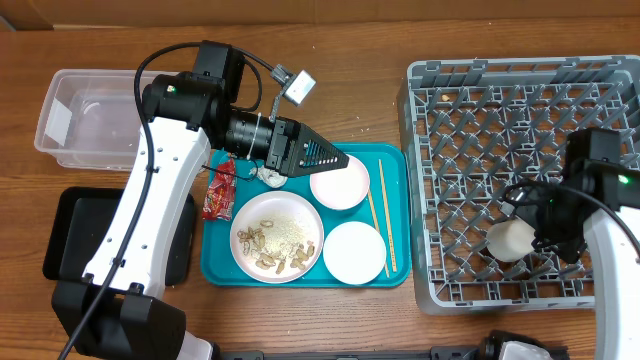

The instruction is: Sort waste into correct bins and load items into the dishwasher

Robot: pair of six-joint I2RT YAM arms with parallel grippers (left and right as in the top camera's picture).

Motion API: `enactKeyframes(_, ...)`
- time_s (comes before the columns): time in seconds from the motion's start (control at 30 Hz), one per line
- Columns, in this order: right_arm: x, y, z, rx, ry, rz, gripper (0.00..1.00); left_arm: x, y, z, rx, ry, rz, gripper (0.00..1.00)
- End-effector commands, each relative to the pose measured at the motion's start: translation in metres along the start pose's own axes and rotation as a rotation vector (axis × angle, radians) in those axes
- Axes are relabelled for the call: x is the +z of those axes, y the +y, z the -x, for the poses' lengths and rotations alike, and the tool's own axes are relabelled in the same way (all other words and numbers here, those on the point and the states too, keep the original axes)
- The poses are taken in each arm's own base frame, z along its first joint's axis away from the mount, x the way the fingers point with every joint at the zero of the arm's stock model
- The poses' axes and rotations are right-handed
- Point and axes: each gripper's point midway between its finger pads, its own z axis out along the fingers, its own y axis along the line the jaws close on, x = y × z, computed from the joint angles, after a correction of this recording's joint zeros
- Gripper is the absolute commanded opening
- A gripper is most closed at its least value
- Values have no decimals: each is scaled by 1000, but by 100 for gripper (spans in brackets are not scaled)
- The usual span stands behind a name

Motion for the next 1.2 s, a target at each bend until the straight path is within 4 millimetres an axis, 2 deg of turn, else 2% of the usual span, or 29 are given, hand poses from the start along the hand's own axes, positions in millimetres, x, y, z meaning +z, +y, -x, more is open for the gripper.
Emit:
enactKeyframes(0.0,-51,32,2,-95,-131,232,91,0,10,1,25,11,67,100)
enactKeyframes(0.03,-58,39,1,-114,-149,279,91,1,18,-1,32,29,119,100)
enactKeyframes(0.1,-79,55,-5,-161,-197,406,90,4,42,-10,40,90,272,91)
enactKeyframes(0.17,-97,67,-10,-190,-242,505,90,4,67,-19,15,152,455,86)
enactKeyframes(0.27,-116,75,-15,-220,-294,586,90,-7,109,-27,-49,198,821,85)
enactKeyframes(0.37,-124,76,-18,-232,-320,612,91,-13,131,-28,-68,197,1090,82)
enactKeyframes(0.57,-117,73,-25,-220,-273,593,91,31,131,-53,-24,339,1087,79)
enactKeyframes(0.67,-115,73,-24,-217,-262,589,91,30,139,-58,-60,356,1122,73)
enactKeyframes(0.83,-113,74,-24,-217,-251,591,89,18,165,-57,-132,347,1196,70)
enactKeyframes(0.93,-113,85,-29,-241,-205,643,81,7,173,-56,-175,334,1219,63)
enactKeyframes(1.0,-107,96,-35,-280,-153,653,78,-6,174,-51,-214,286,1240,60)
enactKeyframes(1.07,-100,109,-40,-331,-113,655,73,-22,169,-42,-253,221,1253,52)
enactKeyframes(1.17,-85,138,-47,-425,-71,645,67,-53,152,-24,-315,82,1253,52)
